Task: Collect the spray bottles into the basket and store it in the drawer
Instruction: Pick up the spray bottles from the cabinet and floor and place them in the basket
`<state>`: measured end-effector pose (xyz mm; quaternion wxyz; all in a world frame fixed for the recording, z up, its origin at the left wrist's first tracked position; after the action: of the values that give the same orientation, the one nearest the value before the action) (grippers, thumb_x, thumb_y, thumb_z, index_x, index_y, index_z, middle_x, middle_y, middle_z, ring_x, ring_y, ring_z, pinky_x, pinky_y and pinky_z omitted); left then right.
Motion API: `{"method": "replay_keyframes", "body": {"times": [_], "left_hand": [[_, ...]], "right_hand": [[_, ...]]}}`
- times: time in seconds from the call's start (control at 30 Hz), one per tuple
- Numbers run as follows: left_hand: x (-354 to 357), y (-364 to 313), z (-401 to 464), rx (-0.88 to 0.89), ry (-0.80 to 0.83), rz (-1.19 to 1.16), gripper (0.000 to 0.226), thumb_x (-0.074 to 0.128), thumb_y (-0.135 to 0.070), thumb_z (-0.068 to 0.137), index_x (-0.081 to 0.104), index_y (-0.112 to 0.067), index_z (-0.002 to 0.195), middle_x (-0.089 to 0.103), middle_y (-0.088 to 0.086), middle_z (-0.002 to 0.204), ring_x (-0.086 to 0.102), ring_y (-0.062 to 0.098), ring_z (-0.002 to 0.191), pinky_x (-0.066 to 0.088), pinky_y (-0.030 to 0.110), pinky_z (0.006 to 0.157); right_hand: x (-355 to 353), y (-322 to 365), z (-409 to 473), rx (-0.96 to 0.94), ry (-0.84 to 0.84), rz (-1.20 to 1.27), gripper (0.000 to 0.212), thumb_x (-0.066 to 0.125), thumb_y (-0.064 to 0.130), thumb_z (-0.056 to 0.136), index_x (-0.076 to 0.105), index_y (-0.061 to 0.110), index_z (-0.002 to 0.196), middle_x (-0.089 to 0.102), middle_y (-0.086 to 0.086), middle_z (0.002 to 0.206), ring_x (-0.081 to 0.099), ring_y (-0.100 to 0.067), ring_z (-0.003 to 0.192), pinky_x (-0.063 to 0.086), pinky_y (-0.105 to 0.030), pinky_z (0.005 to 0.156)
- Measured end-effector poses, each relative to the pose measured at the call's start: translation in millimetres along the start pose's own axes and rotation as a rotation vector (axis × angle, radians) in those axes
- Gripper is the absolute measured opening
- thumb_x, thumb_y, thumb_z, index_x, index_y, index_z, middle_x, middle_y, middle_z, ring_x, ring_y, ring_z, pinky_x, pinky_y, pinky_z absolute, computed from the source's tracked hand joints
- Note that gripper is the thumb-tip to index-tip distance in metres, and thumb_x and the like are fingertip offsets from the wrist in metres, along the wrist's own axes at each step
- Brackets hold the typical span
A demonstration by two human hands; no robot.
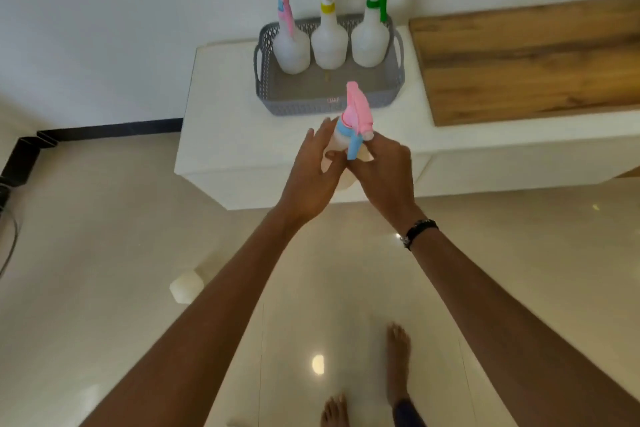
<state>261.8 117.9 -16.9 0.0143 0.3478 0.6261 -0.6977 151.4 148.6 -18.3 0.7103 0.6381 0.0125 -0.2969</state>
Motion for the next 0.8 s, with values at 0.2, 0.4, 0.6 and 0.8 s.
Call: {"method": "replay_keyframes", "body": {"times": [0.2,0.4,0.6,0.8], "left_hand": [[-2.0,-1.6,107.9,-0.023,-0.153,-0.076,0.061,0.049,-0.02,0.096,0.018,-0.017,0.149,0.026,0.0,0.155,0.026,0.002,0.135,0.027,-0.008,0.092],[39.0,39.4,195.9,-0.121,-0.133,-0.165,0.062,0.05,-0.017,0.096,0.018,-0.016,0.149,0.03,0.001,0.153,0.03,0.006,0.134,0.032,0.003,0.093],[79.9,82.0,224.5,-0.154,-0.081,0.019,0.063,0.054,-0.021,0.094,0.021,-0.017,0.148,0.031,0.003,0.154,0.033,0.018,0.14,0.026,0.017,0.102],[95.5,85.7,224.5,-0.07,-0.046,0.259,0.071,0.054,-0.026,0.093,0.012,-0.018,0.15,0.016,0.0,0.158,0.033,0.02,0.139,0.031,0.019,0.093]], "right_hand": [[-4.3,-22.0,144.9,-0.039,-0.153,-0.109,0.044,0.075,0.039,0.078,0.067,0.011,0.112,0.072,0.003,0.089,0.06,-0.006,0.077,0.04,-0.001,0.062],[-0.7,-84.7,239.3,0.057,-0.148,-0.237,0.051,0.074,0.047,0.074,0.066,0.019,0.116,0.072,0.004,0.108,0.064,-0.013,0.097,0.043,-0.014,0.073],[7.0,-145.3,252.2,0.151,-0.044,-0.382,0.048,0.074,0.044,0.077,0.065,0.016,0.115,0.071,-0.001,0.111,0.065,-0.017,0.1,0.046,-0.02,0.076],[9.5,-158.2,244.0,0.124,-0.075,-0.379,0.051,0.072,0.039,0.081,0.061,0.013,0.124,0.07,-0.003,0.115,0.066,-0.019,0.105,0.056,-0.033,0.09]]}}
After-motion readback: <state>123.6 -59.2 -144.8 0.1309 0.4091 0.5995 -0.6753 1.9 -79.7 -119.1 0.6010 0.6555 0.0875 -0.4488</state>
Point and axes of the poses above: each hand's wrist, its own z-axis towards the middle knuckle, its own x-axis out of the palm, y = z × x, the point moved 7 cm from there along z, towards the middle knuckle
